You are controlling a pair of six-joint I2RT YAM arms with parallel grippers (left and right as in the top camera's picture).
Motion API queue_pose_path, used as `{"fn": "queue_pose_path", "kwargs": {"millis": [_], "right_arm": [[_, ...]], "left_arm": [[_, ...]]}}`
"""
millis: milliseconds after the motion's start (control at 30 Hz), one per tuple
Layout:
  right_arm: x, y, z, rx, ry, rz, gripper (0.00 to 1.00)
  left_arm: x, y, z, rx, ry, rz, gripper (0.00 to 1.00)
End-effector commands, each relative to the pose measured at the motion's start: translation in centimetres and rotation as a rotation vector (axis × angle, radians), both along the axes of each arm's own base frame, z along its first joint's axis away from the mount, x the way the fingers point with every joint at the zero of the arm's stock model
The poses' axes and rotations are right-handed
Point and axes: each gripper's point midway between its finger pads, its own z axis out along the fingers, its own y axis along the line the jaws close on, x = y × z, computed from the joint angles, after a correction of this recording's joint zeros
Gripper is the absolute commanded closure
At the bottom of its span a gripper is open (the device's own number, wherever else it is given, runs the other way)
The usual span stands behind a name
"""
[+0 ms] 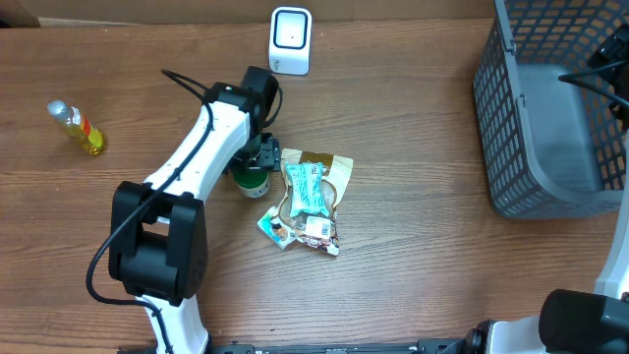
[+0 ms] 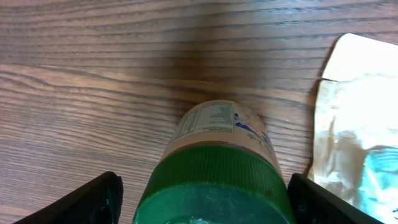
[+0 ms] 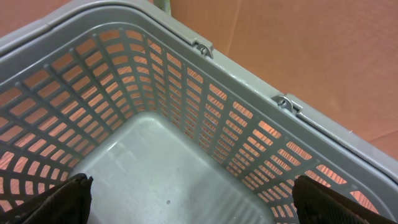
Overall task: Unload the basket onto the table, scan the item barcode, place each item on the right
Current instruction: 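Close the left gripper around the jar's green cap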
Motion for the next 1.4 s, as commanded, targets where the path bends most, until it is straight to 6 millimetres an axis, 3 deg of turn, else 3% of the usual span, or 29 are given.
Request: {"fn": "queue_pose_path", "kwargs": {"millis": [0, 167, 467, 767, 1067, 1367], "right_arm": [[-0.1, -0.2, 0.4, -0.014, -0.005, -0.008, 0.00], [-0.1, -0.2, 0.4, -0.014, -0.005, -0.008, 0.00], [-0.1, -0.2, 0.4, -0.014, -0.005, -0.008, 0.00], [-0.1, -0.2, 0.4, -0.014, -0.005, -0.008, 0.00], [-0.1, -0.2, 0.4, -0.014, -0.005, -0.008, 0.00], [-0.1, -0.2, 0.4, -0.014, -0.005, -0.008, 0.00]], "left_arm": [[-0.8, -0.1, -0.8, -0.045, 0.049, 0.000, 0.17], [-1.2, 0.0, -1.0, -0.040, 0.064, 0.006, 0.19], [-2.3, -0.5, -3.2, -0.075, 0.087, 0.017, 0.18], [-1.1, -0.4, -3.6, -0.095, 0.039, 0.013, 0.17], [-1.4, -0.5, -3.8, -0.104, 0.052, -0.040, 0.13], [-1.6, -0.4, -4.2, -0.103, 0.054, -0.040, 0.23]]}}
